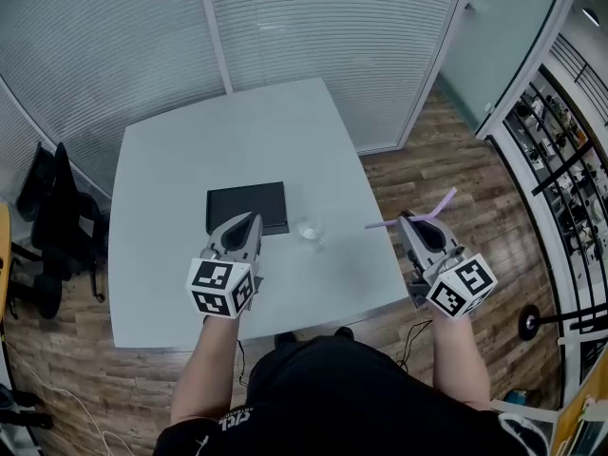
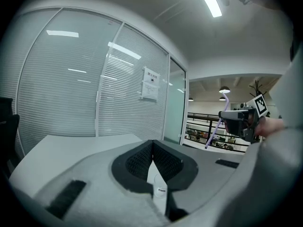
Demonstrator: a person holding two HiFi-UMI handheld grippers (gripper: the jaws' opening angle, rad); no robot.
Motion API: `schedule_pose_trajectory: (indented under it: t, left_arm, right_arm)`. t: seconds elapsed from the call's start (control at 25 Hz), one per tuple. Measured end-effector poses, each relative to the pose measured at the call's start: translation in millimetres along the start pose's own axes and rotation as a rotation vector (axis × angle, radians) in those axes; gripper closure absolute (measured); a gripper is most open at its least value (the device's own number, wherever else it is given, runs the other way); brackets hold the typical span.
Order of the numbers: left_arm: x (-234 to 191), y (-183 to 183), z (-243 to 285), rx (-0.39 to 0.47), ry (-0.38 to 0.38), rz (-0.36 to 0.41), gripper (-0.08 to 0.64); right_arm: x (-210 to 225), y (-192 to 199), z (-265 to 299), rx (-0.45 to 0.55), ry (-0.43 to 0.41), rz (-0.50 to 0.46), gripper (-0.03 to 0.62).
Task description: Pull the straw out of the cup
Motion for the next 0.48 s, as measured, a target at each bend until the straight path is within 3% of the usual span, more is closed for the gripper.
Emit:
schedule_pose_trajectory:
  t: [0.48]
  left_arm:
    - [-2.5, 3.6, -8.8, -0.005, 0.0, -0.007, 0.549]
  right_arm:
    - [-5.6, 5.8, -5.7, -0.017, 0.018, 0.003, 0.566]
Point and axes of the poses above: the fingertips, and each gripper's own axes: z forward along the fingers, x to its right, y out of its underside, the point moved 2 cm from there along -z, backward along the fingers, and after that the axes turned 7 degrees about y, right-handed, at the moved point
